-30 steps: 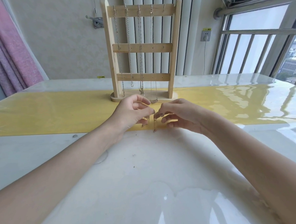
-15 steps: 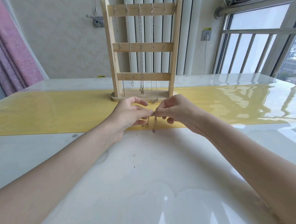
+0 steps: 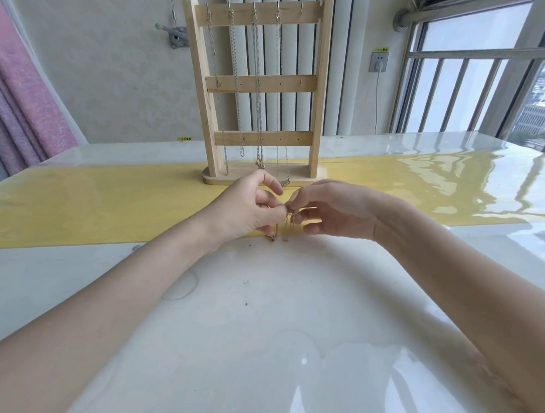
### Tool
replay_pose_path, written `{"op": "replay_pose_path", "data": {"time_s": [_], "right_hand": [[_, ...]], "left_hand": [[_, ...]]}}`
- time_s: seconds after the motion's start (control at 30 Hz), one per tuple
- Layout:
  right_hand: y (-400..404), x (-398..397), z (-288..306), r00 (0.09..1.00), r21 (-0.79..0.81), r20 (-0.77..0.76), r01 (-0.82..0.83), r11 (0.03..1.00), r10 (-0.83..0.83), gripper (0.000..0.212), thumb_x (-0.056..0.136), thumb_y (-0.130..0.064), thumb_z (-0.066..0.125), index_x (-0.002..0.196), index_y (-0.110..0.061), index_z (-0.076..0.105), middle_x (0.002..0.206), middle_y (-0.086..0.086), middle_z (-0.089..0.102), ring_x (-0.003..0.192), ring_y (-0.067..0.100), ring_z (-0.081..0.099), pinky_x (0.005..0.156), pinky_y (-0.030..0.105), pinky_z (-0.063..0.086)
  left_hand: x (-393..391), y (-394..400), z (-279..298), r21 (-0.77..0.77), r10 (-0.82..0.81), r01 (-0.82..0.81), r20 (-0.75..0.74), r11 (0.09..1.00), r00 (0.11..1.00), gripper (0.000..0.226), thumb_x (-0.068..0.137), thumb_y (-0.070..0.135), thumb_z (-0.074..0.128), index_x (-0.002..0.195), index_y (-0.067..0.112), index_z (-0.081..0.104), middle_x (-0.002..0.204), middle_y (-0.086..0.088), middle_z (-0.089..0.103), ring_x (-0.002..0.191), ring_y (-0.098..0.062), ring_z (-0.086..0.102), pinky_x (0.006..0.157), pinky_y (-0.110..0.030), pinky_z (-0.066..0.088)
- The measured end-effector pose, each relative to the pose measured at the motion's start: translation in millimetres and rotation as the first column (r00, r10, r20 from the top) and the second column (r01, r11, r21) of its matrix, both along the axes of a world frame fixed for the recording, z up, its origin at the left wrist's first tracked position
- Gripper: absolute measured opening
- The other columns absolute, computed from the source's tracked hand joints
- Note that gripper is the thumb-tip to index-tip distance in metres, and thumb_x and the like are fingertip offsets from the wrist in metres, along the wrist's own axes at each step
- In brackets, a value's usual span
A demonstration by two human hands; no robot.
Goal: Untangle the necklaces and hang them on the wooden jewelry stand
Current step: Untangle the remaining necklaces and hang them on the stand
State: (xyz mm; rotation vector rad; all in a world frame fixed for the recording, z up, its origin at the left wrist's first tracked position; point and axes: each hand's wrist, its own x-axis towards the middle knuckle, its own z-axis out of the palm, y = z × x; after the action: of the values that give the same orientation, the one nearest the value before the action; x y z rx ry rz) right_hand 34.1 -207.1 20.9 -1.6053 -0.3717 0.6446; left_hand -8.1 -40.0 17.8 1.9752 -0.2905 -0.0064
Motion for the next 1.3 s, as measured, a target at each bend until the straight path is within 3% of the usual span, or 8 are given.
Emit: {"op": "replay_pose_path", "data": {"time_s": [0.13,0.23,0.37,0.5,0.67,0.87,1.13,1.3], "right_hand": [[-3.5,2.3,0.6,0.999,0.044,-0.026,0.043,0.998,-0.042,0.025,0.087,0.0,0.049,0.065,-0.012,0.051,0.077,0.004,0.051,0.06,0.013,0.051,0.053,0.022,0.038],[-1.7,1.7,0.3,0.996,0.1,-0.041,0.078,0.992,-0.074,0.028,0.088,0.002,0.047,0.062,-0.009,0.052,0.071,0.007,0.057,0.059,0.016,0.05,0.048,0.02,0.04],[2.7,0.5,-2.6,0.994,0.139,0.003,0.11,0.984,-0.112,0.032,0.088,0.008,0.048,0.06,-0.006,0.051,0.063,0.008,0.057,0.056,0.015,0.047,0.046,0.019,0.038],[2.2,0.6,-2.5,0.994,0.144,0.032,0.102,0.984,-0.108,0.027,0.089,0.007,0.052,0.067,-0.009,0.053,0.061,0.004,0.059,0.056,0.012,0.048,0.048,0.018,0.04],[1.2,0.3,-0.9,0.995,0.143,0.033,0.083,0.986,-0.089,0.021,0.088,0.005,0.055,0.075,-0.011,0.057,0.063,0.002,0.06,0.057,0.011,0.049,0.05,0.017,0.042],[0.6,-0.1,0.2,0.994,0.121,0.075,0.071,0.99,-0.081,0.012,0.088,0.002,0.058,0.081,-0.006,0.064,0.065,0.002,0.059,0.059,0.011,0.05,0.053,0.017,0.043],[8.5,-3.4,-2.4,0.904,-0.005,0.381,0.212,0.977,-0.194,0.013,0.081,-0.003,0.071,0.068,-0.004,0.068,0.065,0.01,0.053,0.055,0.011,0.043,0.055,0.02,0.038],[10.2,-6.2,-2.9,0.917,-0.004,0.352,0.201,0.98,-0.187,0.014,0.082,-0.004,0.07,0.068,-0.003,0.067,0.057,0.004,0.049,0.051,0.01,0.041,0.052,0.019,0.035]], "left_hand": [[-1.8,0.8,-1.0,0.07,0.017,-0.02,0.039,0.997,0.999,0.023,0.084,0.001,0.064,0.087,0.018,0.05,0.07,0.004,0.061,0.051,-0.008,0.05,0.055,-0.017,0.044],[-2.0,1.8,1.4,0.002,0.028,-0.028,0.032,1.0,0.999,0.017,0.084,0.0,0.064,0.084,0.016,0.058,0.071,0.003,0.06,0.053,-0.008,0.051,0.054,-0.015,0.046],[-2.9,1.6,-1.2,-0.122,0.037,-0.047,-0.089,0.991,0.995,0.011,0.083,0.001,0.066,0.083,0.012,0.065,0.073,-0.002,0.063,0.065,-0.013,0.053,0.056,-0.014,0.05],[-3.1,2.6,-1.7,-0.254,0.015,-0.068,-0.204,0.965,0.979,0.009,0.083,-0.001,0.065,0.083,0.008,0.066,0.063,0.0,0.06,0.055,-0.006,0.055,0.057,-0.015,0.052],[-4.5,3.9,0.1,-0.329,-0.028,-0.054,-0.241,0.943,0.97,0.006,0.086,0.004,0.061,0.084,0.007,0.066,0.066,0.001,0.066,0.055,-0.006,0.059,0.057,-0.015,0.052],[-5.1,5.3,2.3,-0.316,0.031,-0.109,-0.241,0.943,0.97,0.004,0.087,0.008,0.062,0.085,0.009,0.065,0.07,-0.001,0.069,0.056,-0.006,0.062,0.054,-0.015,0.051],[-2.3,5.5,-1.1,-0.156,0.189,-0.198,-0.069,0.968,0.979,0.006,0.084,0.009,0.068,0.082,0.012,0.063,0.063,0.004,0.07,0.052,-0.003,0.062,0.05,-0.013,0.047],[-4.1,3.6,-1.5,-0.107,0.152,-0.155,-0.039,0.982,0.988,0.011,0.085,0.01,0.067,0.08,0.015,0.058,0.062,0.003,0.07,0.052,-0.005,0.061,0.052,-0.014,0.048]]}}
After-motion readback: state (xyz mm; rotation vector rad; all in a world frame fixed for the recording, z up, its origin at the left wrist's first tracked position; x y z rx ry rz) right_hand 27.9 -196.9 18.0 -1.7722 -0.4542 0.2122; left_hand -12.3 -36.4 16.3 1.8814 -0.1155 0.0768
